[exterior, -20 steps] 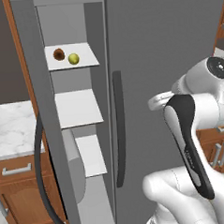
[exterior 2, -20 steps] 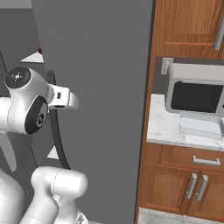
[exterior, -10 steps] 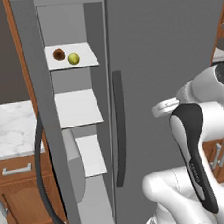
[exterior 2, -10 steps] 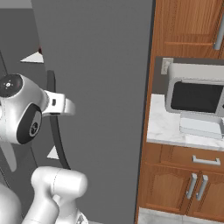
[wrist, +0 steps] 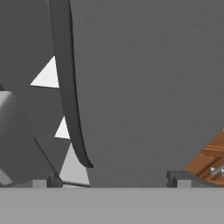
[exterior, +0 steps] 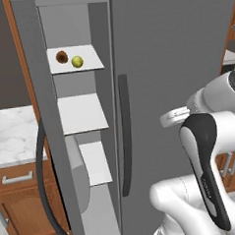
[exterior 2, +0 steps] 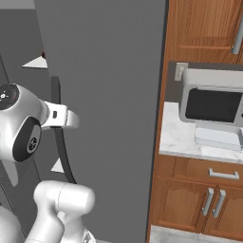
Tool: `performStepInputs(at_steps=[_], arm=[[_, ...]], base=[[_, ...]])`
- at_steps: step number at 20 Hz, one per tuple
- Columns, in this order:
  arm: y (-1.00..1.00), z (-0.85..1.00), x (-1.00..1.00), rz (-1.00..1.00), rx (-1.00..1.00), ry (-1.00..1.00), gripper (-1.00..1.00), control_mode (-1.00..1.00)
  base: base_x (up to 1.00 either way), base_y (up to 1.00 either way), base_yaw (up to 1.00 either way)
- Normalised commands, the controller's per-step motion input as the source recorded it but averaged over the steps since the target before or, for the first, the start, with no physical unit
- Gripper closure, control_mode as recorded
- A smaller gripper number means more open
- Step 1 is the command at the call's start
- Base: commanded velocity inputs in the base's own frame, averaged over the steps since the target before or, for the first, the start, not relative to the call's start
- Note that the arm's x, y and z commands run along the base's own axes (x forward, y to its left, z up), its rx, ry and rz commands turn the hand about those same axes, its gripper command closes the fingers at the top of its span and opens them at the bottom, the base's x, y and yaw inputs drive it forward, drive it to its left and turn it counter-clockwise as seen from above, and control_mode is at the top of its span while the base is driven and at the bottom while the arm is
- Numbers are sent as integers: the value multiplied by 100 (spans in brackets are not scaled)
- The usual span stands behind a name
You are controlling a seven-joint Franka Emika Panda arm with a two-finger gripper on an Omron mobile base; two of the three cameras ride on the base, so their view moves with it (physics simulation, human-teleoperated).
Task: Take the lemon and potato out of the freezer and place them in the tupperware container on the counter. Then put the tupperware containing the vegetables back in the freezer.
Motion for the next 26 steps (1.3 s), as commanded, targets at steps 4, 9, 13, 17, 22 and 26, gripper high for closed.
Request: performStepInputs(at_steps=[4,9,13,17,22,26], arm=[[0,0,0,0,0,0,-100,100],[0,0,0,0,0,0,-100,100],[0,0,0,0,0,0,-100,100],[0,0,0,0,0,0,-100,100],[0,0,0,0,0,0,-100,100],[0,0,0,0,0,0,-100,100]], base=[[-1,32,0],[26,35,0],[39,36,-1],[63,20,-2],[70,9,-1],[46,22,0]])
